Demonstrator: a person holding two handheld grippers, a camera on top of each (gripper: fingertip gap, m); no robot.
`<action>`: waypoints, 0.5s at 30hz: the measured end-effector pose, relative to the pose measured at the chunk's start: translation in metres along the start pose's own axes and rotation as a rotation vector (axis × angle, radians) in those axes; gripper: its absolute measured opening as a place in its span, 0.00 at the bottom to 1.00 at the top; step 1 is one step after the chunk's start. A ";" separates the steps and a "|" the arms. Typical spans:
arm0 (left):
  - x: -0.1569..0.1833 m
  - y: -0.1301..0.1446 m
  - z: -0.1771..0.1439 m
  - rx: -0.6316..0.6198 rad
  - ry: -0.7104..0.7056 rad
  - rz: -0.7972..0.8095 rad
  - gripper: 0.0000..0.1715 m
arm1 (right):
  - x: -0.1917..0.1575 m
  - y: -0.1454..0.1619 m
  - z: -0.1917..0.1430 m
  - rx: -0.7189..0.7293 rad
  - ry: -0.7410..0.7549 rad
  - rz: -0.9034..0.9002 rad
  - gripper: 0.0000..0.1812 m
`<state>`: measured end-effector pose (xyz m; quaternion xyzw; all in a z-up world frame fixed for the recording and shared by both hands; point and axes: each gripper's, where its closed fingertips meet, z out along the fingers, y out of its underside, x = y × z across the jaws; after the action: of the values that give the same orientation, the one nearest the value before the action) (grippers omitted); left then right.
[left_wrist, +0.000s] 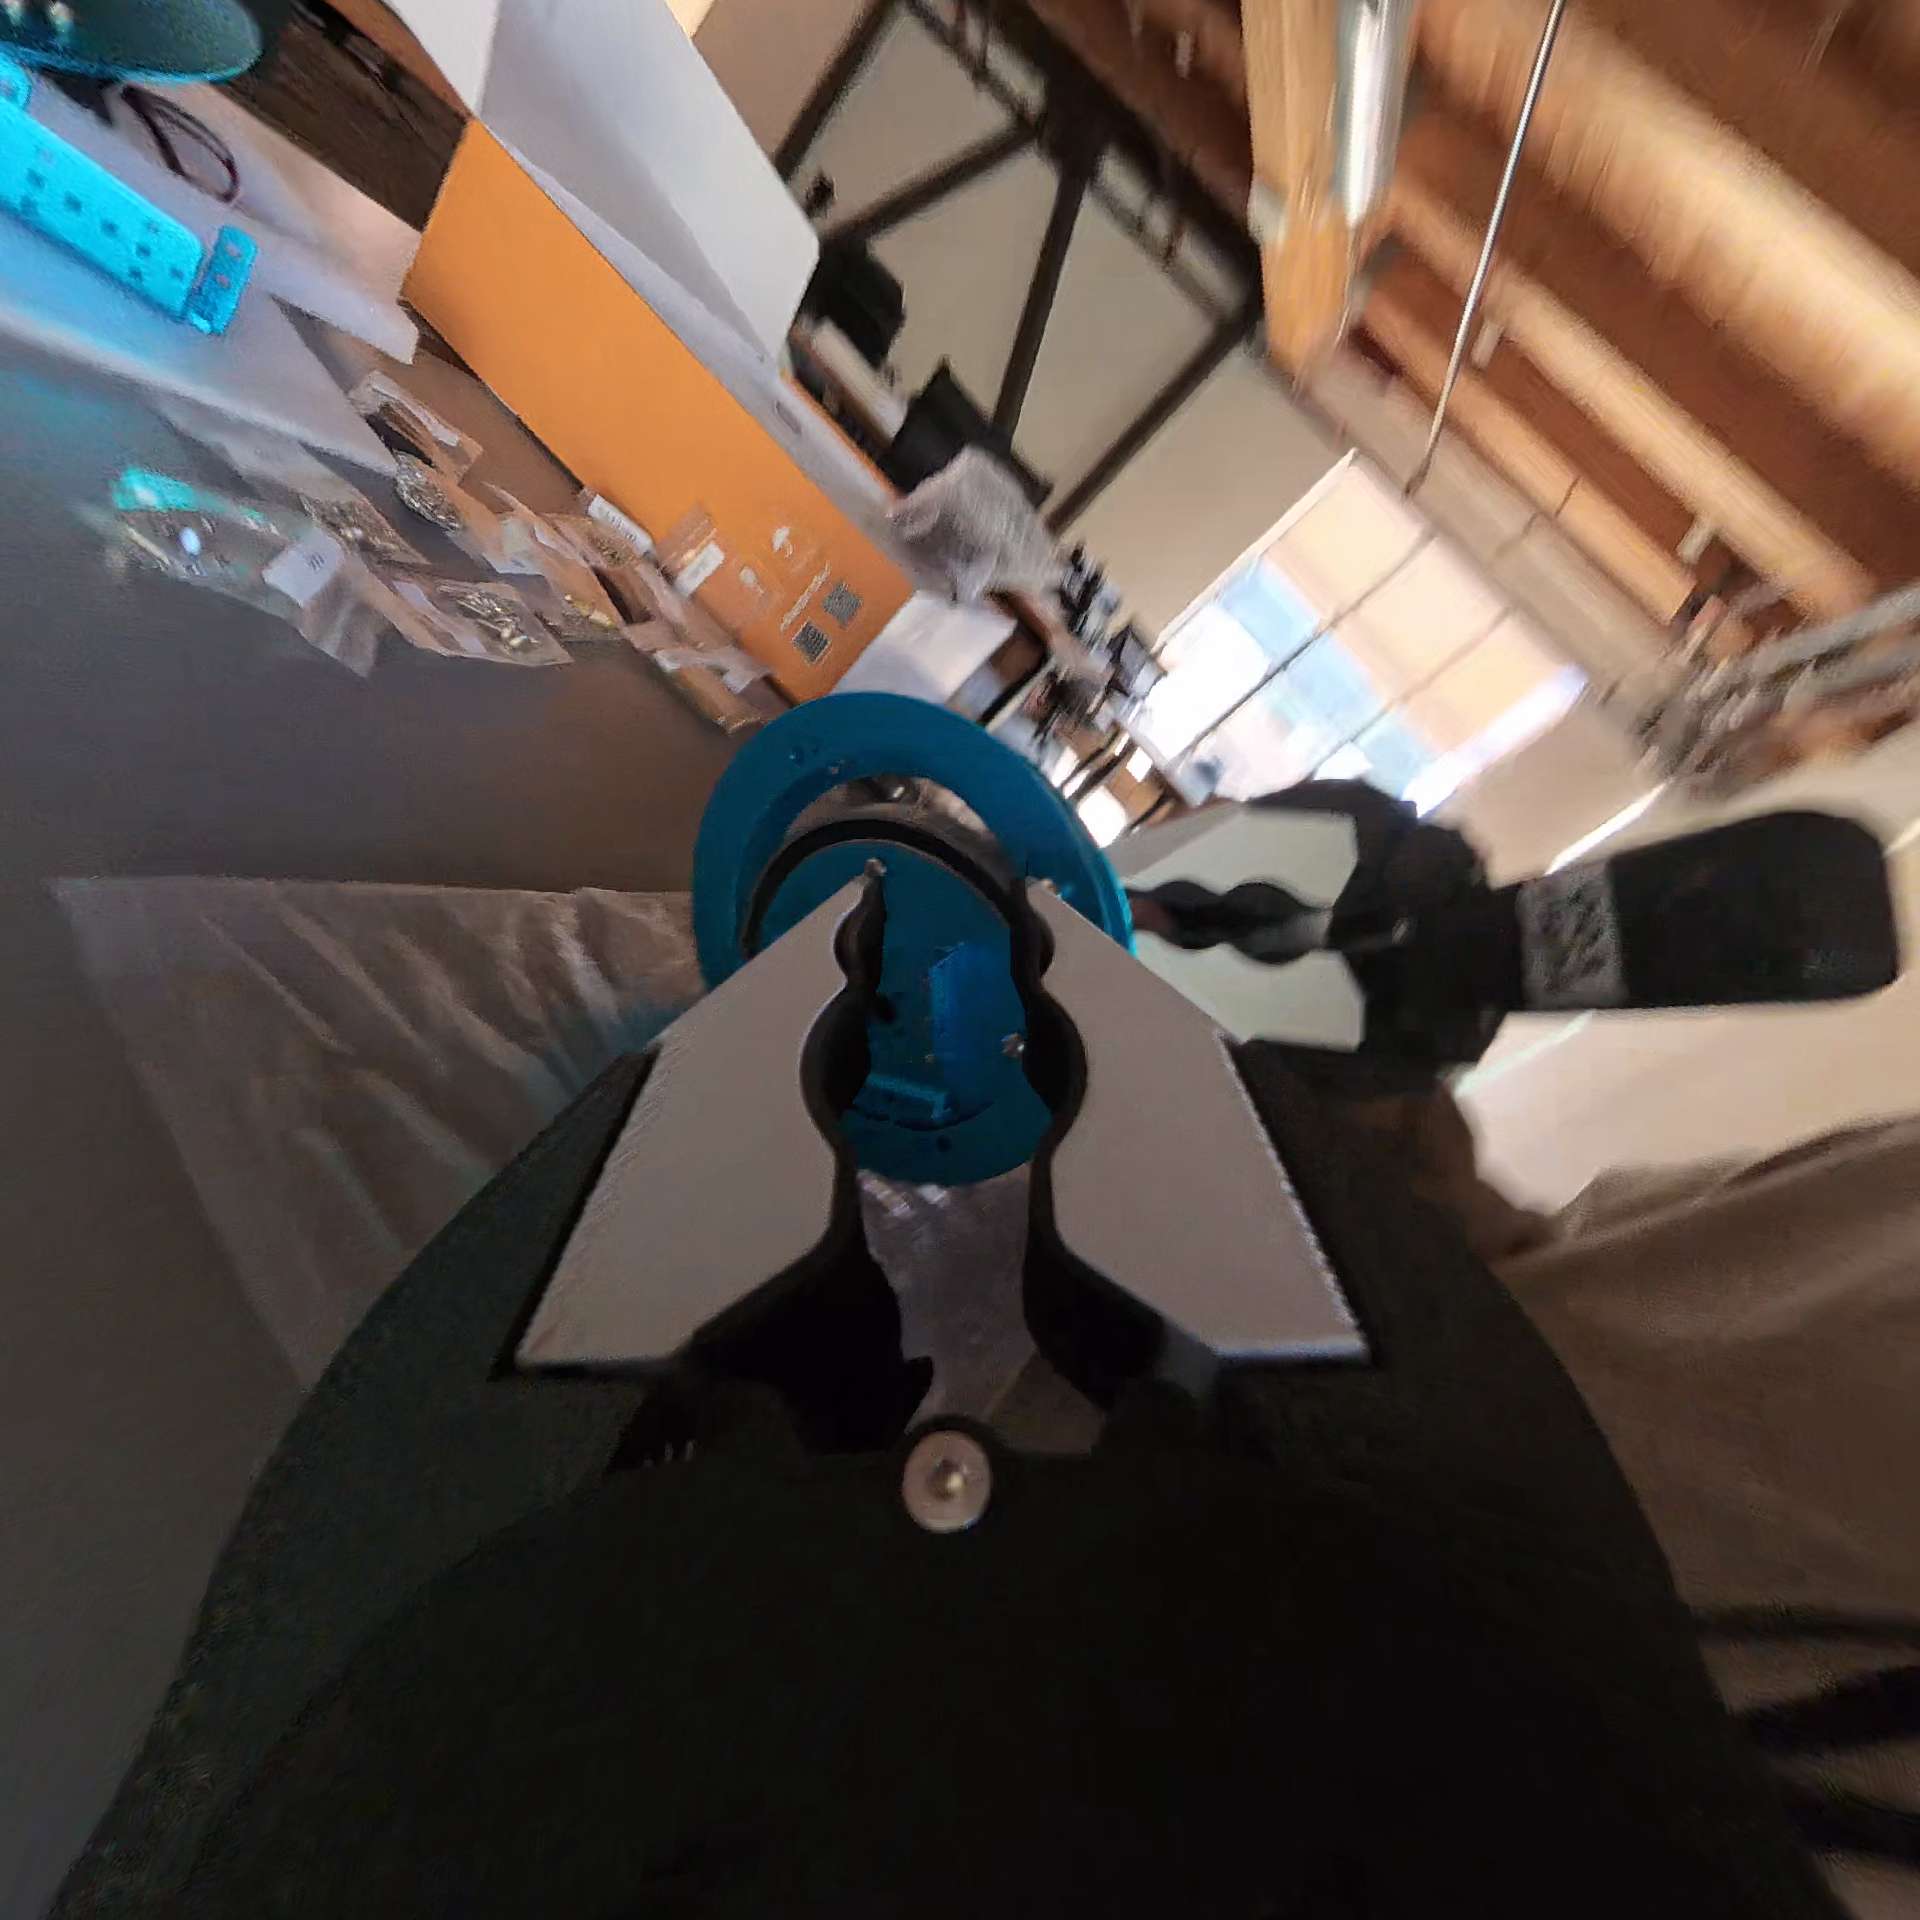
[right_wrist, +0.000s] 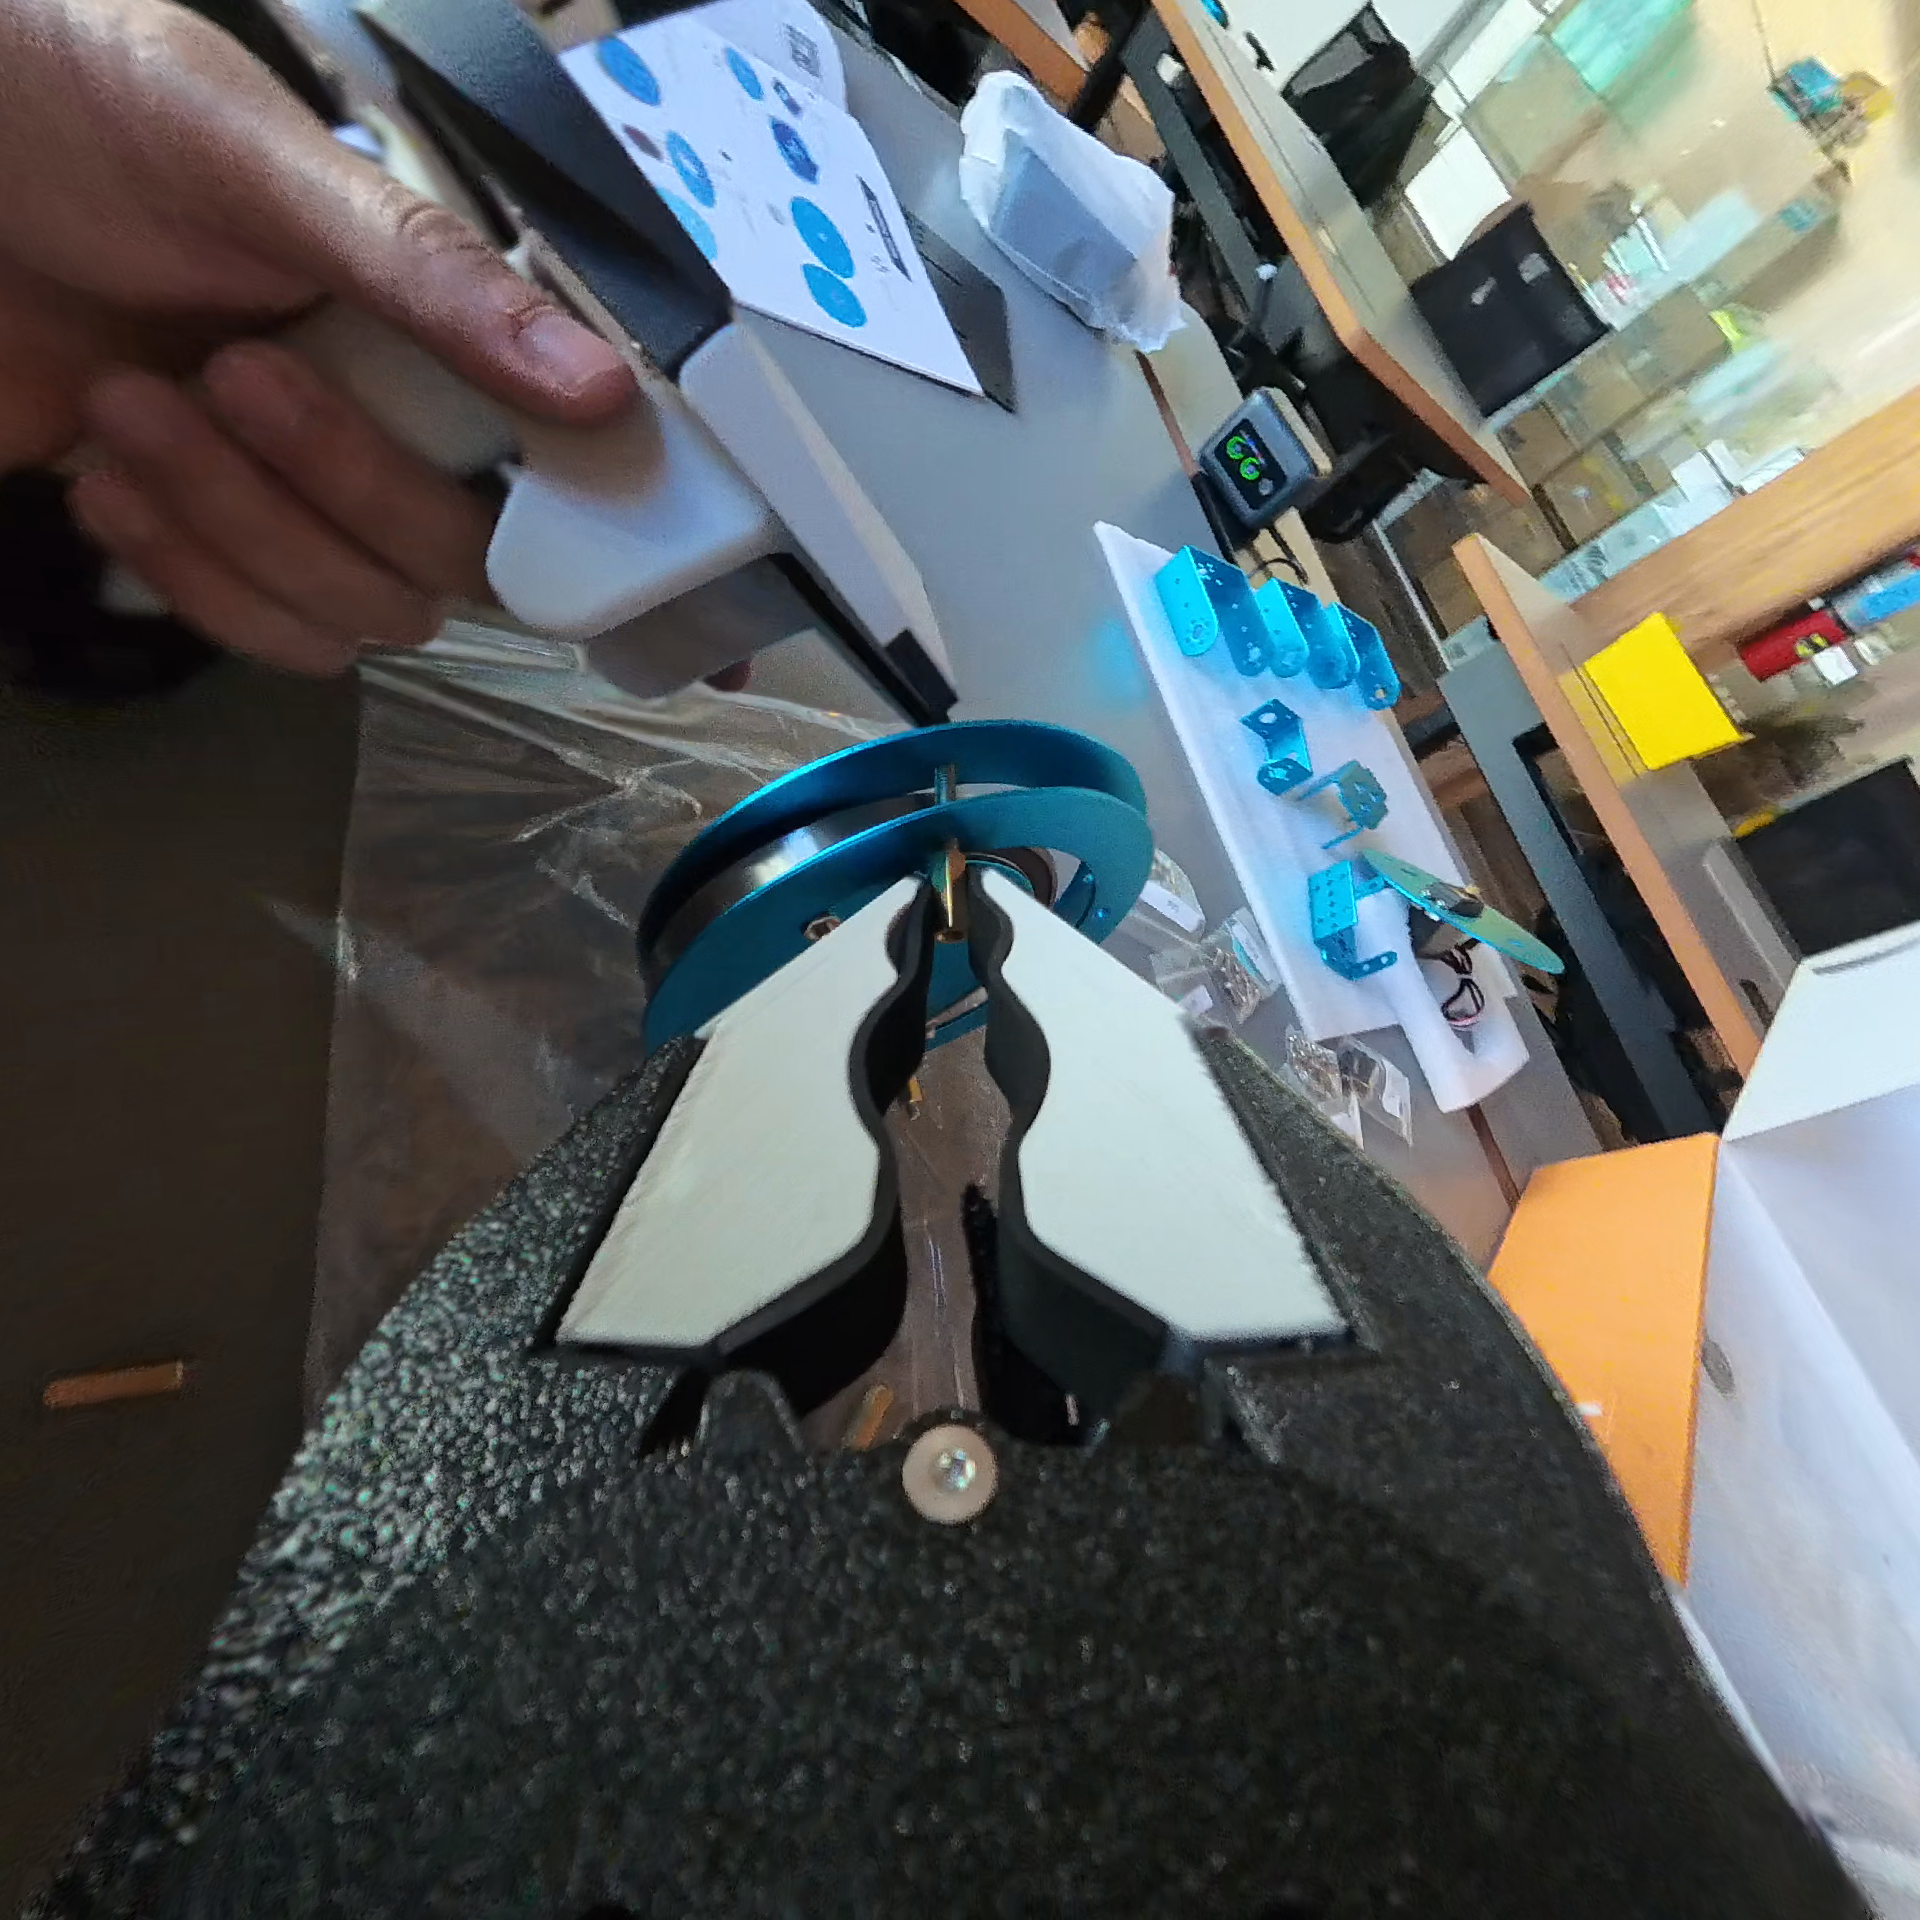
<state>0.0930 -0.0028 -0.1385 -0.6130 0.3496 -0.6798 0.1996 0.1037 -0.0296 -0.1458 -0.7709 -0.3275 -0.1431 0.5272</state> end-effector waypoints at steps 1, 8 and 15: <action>-0.001 0.002 -0.001 -0.070 -0.015 0.102 0.13 | -0.001 0.000 0.000 0.011 -0.015 -0.016 0.02; -0.008 0.023 -0.001 -0.504 -0.128 0.867 0.13 | -0.011 0.004 -0.009 -0.042 -0.319 0.120 0.02; 0.000 0.022 0.017 -0.547 -0.221 1.332 0.11 | -0.016 0.005 -0.014 -0.024 -0.421 0.298 0.03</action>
<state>0.1063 -0.0217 -0.1539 -0.3634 0.7838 -0.2365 0.4447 0.0965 -0.0489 -0.1533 -0.8297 -0.3112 0.0962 0.4534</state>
